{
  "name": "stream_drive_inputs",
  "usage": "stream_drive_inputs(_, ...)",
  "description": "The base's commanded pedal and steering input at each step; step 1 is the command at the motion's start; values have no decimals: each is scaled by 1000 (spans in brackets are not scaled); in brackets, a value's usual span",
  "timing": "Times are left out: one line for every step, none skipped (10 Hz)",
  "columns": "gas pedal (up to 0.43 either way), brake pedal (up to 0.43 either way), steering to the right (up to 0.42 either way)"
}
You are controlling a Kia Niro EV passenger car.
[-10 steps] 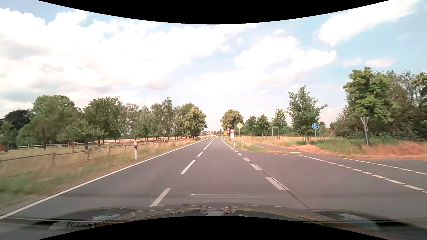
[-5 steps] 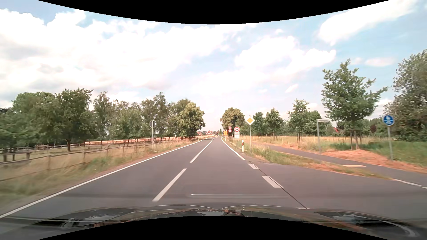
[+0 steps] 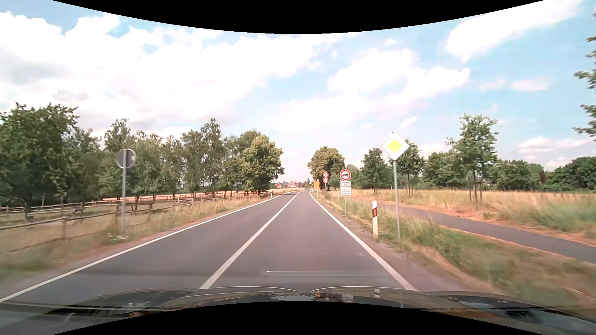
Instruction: Follow the waypoints while adhering to traffic rules and regulations
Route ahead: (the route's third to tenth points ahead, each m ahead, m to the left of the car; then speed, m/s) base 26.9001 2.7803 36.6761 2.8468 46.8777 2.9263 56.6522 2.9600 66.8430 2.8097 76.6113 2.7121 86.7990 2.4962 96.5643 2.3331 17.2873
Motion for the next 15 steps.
stream_drive_inputs(0, 0, -3)
stream_drive_inputs(0, 0, -3)
stream_drive_inputs(0, 0, -3)
stream_drive_inputs(0, 0, -3)
stream_drive_inputs(47, 0, -3)
stream_drive_inputs(110, 0, -3)
stream_drive_inputs(110, 0, -3)
stream_drive_inputs(110, 0, -3)
stream_drive_inputs(110, 0, -3)
stream_drive_inputs(98, 0, -3)
stream_drive_inputs(98, 0, -3)
stream_drive_inputs(79, 0, -3)
stream_drive_inputs(67, 0, -3)
stream_drive_inputs(59, 0, -3)
stream_drive_inputs(59, 0, -3)
